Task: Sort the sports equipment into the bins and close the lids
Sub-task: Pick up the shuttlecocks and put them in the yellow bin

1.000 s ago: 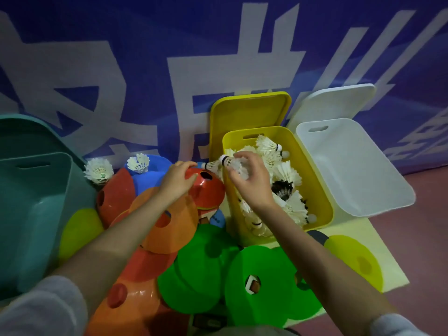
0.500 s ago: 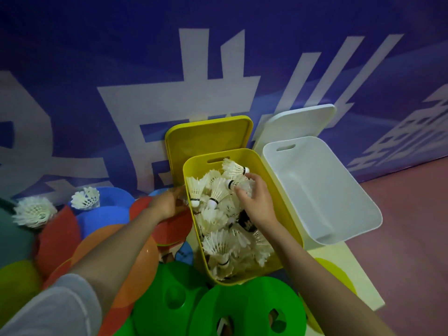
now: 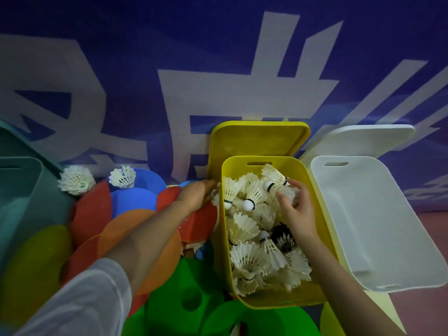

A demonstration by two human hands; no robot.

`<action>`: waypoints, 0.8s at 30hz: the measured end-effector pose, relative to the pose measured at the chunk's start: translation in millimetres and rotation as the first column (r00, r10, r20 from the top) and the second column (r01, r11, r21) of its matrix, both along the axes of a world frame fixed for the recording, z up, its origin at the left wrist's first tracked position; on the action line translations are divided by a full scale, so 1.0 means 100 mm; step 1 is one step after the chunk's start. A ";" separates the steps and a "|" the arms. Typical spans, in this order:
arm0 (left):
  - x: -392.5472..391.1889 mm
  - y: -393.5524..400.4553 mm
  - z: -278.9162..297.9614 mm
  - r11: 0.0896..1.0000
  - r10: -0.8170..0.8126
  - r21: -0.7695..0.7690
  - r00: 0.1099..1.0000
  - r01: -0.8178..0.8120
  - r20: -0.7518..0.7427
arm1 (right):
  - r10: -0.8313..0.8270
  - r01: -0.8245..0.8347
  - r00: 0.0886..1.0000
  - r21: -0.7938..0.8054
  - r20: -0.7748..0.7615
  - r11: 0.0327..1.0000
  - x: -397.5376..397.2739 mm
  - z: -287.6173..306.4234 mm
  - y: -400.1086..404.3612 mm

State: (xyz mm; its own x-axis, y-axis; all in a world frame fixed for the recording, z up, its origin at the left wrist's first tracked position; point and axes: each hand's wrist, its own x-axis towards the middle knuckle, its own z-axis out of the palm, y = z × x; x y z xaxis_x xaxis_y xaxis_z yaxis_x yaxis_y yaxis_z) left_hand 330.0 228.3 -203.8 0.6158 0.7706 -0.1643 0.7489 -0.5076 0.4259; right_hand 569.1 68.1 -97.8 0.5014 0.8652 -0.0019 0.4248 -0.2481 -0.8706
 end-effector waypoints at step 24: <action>-0.42 -0.34 0.44 0.938 0.310 -0.116 0.640 -0.327 0.703 | -0.022 0.022 1.000 0.030 0.000 0.999 -0.05 0.10 -0.05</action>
State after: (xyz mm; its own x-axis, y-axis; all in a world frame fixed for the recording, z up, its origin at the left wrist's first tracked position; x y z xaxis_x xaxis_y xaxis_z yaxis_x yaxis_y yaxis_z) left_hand 287.8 194.3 -160.0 0.2566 0.9392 0.2282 0.3493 -0.3103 0.8842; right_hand 563.8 63.3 -87.7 0.5199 0.8539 0.0237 0.4196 -0.2311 -0.8778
